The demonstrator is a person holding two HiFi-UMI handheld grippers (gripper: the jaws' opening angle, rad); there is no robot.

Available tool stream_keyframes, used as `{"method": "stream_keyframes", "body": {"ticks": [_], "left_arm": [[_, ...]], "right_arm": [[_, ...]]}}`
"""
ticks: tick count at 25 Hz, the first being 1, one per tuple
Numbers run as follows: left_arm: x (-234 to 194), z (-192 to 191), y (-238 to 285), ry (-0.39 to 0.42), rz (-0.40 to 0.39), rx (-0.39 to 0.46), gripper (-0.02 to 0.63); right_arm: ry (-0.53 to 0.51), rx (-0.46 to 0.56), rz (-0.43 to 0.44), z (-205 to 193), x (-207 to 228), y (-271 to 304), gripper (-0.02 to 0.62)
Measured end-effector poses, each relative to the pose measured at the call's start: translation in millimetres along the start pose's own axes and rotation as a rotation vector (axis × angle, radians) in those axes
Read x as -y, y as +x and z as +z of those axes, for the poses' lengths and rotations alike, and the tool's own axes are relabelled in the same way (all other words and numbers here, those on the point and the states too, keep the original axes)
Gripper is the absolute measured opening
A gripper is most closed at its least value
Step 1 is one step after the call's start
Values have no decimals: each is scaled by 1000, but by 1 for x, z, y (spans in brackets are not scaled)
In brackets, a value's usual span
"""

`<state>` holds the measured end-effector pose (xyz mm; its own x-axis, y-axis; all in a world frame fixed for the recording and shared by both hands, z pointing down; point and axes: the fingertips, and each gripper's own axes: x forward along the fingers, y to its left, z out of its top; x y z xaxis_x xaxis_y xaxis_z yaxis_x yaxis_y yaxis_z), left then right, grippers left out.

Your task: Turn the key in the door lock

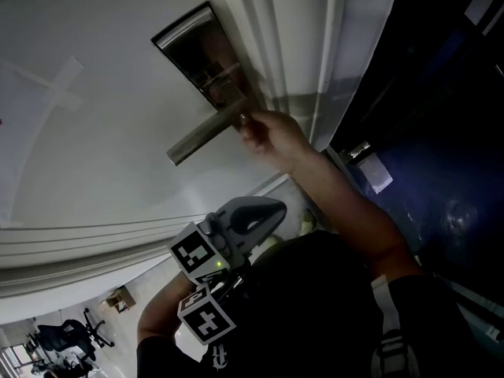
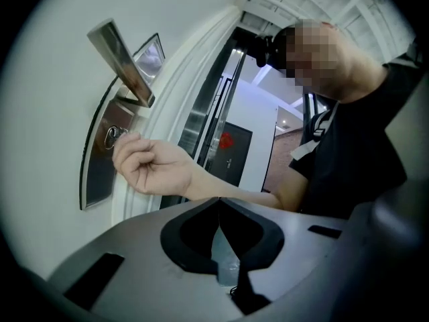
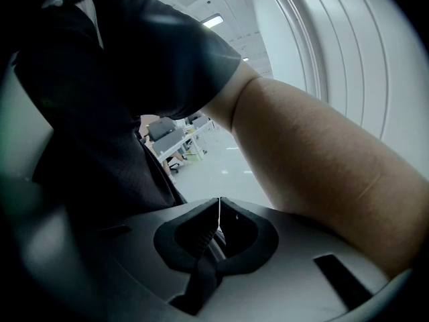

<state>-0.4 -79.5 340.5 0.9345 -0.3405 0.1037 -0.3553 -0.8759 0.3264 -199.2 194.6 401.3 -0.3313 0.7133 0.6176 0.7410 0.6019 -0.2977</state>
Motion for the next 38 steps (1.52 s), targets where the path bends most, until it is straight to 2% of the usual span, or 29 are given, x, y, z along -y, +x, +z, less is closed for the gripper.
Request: {"method": "stream_keyframes", "body": {"ticks": [13,21,38], "left_arm": [[-3,-2,28,-6,50,-5,6],[-3,-4,20,-15,82,-9,6],[5,8,2,40,-34,-7,6]], "right_arm": [[-37,8,40,-21,-28,-15,17],[-58,17,67,-15,-35,-10,17],[15,-4,-38,2,10,-6,17]]}}
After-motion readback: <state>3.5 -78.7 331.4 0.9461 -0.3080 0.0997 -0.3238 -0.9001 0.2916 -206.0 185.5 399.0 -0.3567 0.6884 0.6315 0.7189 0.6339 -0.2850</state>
